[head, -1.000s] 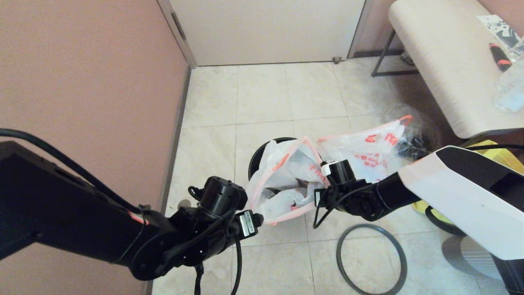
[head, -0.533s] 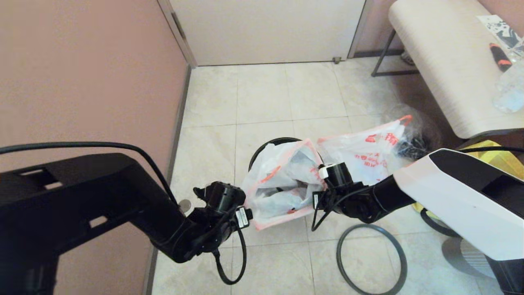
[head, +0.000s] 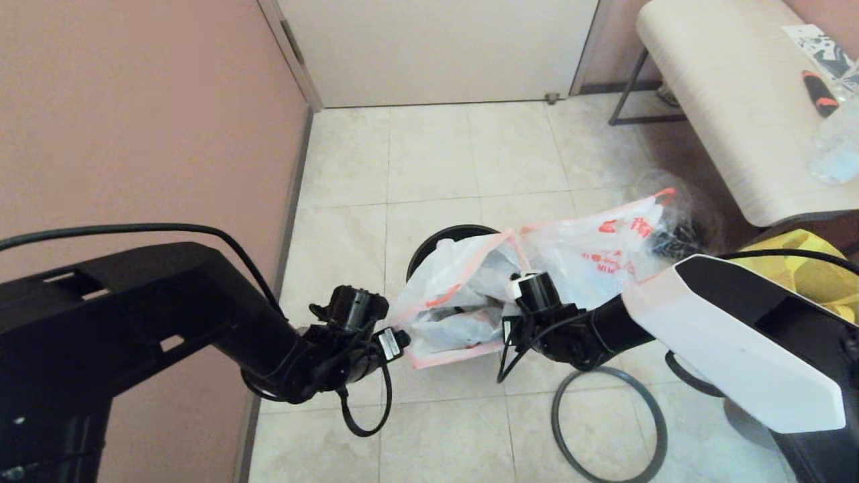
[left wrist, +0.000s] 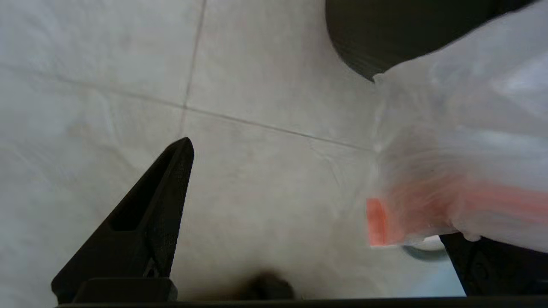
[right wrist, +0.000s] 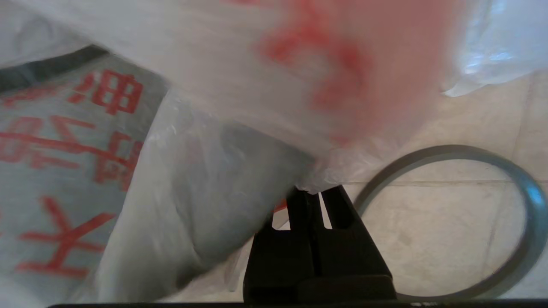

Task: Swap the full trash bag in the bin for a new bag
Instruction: Put the new garbage bag on the trash can

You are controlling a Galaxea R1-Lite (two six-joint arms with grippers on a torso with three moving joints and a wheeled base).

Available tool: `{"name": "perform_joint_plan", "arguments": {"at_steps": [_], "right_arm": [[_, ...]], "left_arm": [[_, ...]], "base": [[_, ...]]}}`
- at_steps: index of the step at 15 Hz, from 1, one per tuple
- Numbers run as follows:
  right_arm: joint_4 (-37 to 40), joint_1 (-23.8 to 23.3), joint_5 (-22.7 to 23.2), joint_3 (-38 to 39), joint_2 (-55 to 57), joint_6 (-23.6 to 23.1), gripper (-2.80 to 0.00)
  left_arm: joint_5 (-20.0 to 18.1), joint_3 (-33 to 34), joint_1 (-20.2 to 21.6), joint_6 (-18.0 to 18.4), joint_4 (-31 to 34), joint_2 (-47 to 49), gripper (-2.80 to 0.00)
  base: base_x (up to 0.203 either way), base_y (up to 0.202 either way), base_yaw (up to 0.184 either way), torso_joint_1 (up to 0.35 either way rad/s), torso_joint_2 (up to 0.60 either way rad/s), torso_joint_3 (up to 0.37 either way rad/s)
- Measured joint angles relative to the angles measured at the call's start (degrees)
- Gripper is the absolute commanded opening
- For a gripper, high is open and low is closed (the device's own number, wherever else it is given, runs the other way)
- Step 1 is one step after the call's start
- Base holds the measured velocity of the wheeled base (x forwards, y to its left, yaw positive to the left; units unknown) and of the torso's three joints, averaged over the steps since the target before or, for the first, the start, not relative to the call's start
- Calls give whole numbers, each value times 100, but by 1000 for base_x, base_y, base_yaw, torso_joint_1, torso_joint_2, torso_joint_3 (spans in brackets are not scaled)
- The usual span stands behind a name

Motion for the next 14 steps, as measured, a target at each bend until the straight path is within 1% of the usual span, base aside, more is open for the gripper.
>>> {"name": "perform_joint_plan", "arguments": {"at_steps": [2, 4, 5, 6, 8, 12, 13, 14], "right_arm": [[-4, 34, -68, -98, 130, 0, -280], [2, 57, -90, -212, 257, -7, -280], [3, 73, -93, -245, 312, -9, -280], [2, 82, -101, -263, 349, -11, -280], [2, 92, -127, -276, 398, -20, -280], [21, 101, -138, -320, 495, -29, -280], [33, 101, -155, -343, 524, -30, -280], [40, 101, -170, -352, 551, -34, -280]], "left_arm": [[-427, -142, 152, -217, 382, -143, 0], [-924, -363, 310, -463, 951, -325, 0], [-1124, -451, 365, -503, 1195, -415, 0], [-1279, -503, 402, -560, 1345, -498, 0], [-1797, -601, 488, -749, 1661, -688, 0], [-2807, -956, 624, -924, 2552, -939, 0], [-3102, -999, 674, -948, 2687, -1023, 0], [-3303, -1017, 732, -959, 2731, -1095, 0]], "base": [[0, 0, 0, 0, 0, 0], [0, 0, 0, 0, 0, 0], [0, 0, 0, 0, 0, 0], [0, 0, 0, 0, 0, 0], [0, 0, 0, 0, 0, 0], [0, 0, 0, 0, 0, 0], [0, 0, 0, 0, 0, 0], [0, 0, 0, 0, 0, 0]]}}
